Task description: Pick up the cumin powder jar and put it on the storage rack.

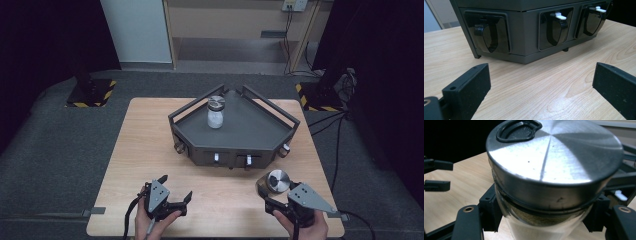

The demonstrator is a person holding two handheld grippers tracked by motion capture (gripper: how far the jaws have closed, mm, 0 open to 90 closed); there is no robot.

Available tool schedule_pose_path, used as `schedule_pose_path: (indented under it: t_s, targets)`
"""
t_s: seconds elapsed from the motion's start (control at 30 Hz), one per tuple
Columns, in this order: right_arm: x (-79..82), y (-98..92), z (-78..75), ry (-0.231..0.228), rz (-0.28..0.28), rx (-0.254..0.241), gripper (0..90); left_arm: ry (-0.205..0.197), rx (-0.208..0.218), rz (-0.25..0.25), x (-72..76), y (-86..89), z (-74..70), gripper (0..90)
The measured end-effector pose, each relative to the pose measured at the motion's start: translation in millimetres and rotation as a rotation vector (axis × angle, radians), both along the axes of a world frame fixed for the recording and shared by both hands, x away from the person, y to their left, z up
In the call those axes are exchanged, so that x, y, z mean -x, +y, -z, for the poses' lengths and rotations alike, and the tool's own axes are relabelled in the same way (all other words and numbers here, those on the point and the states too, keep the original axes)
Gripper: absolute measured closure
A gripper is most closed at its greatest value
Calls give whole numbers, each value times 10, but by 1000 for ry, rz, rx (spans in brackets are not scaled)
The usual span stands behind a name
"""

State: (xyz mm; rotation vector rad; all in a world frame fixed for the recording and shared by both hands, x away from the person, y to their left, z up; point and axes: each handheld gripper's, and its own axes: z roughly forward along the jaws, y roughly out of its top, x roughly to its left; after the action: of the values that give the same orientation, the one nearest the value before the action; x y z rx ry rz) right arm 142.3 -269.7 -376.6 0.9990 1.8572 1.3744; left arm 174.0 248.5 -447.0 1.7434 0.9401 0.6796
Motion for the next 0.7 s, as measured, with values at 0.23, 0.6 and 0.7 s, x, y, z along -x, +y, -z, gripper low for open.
schedule_pose_path:
  t_s: [0.23,0.6,0.7]
  targets:
    - [-134,19,-185,-46,6,-2,308,-1,4,-2,-2,3,1,6]
    - [-272,75,-271,-74,7,-7,308,-1,10,-3,-12,-1,9,6]
    - [-284,87,-275,-72,7,-5,307,-1,11,-2,-12,0,10,6]
